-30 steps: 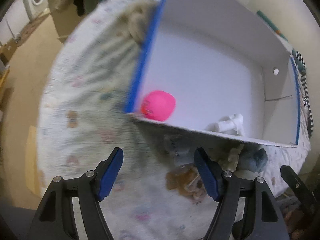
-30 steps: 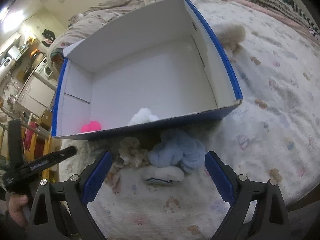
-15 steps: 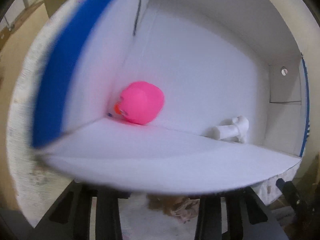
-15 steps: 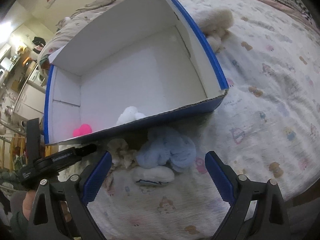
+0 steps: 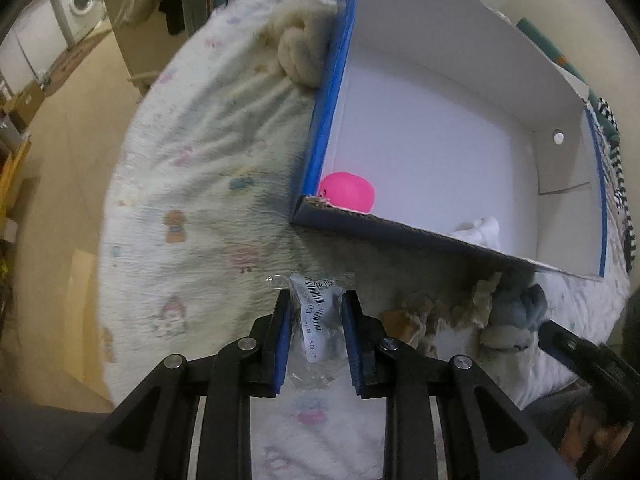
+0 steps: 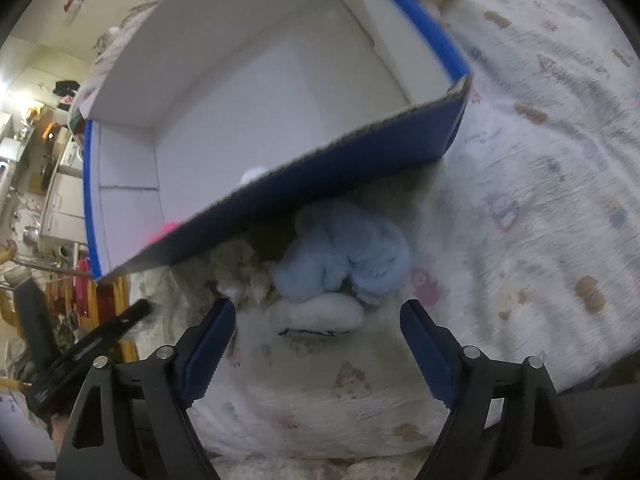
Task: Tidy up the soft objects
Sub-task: 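Grasp the clear labeled bag with the left tool while the right tool grasps the blue and white socks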
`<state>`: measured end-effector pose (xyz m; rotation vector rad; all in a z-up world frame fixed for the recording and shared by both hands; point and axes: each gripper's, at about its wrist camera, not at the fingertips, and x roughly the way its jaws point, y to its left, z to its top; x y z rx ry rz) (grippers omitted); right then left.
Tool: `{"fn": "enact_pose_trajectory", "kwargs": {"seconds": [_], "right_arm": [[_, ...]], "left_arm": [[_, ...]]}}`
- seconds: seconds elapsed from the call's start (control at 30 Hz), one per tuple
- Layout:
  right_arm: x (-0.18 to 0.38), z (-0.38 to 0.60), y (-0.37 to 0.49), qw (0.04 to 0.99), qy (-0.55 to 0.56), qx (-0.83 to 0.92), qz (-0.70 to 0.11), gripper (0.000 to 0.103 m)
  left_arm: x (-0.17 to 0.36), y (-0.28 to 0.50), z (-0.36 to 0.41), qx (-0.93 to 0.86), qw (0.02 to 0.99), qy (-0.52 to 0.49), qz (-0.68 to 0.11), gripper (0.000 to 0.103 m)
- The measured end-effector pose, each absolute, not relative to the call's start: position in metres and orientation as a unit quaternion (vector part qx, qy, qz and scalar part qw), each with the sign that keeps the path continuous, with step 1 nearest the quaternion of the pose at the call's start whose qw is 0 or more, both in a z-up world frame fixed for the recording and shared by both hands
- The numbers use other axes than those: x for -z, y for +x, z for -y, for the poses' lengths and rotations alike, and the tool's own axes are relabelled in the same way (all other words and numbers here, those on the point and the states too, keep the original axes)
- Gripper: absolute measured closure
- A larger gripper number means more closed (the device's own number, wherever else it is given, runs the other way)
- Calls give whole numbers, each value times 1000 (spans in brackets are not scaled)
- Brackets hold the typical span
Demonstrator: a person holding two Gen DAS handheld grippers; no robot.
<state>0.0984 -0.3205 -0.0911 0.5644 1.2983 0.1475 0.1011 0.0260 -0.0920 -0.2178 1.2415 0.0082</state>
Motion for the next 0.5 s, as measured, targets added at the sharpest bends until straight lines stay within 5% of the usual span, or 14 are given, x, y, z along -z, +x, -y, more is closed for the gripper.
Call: {"fn": "enact_pose_trajectory", "kwargs": {"seconds": [0.17, 0.23, 0.5], "right_arm": [[106, 310, 105, 747, 237, -53, -619, 17], [115, 300, 110, 738, 229, -61, -632, 47], [107, 287, 102, 747, 210, -97, -624, 57]], "left_arm": [[81, 93, -28, -9, 817, -96, -568, 81], [84, 93, -27, -10, 818, -94, -567, 81], [81, 85, -30, -16, 822, -89, -562, 81]]}}
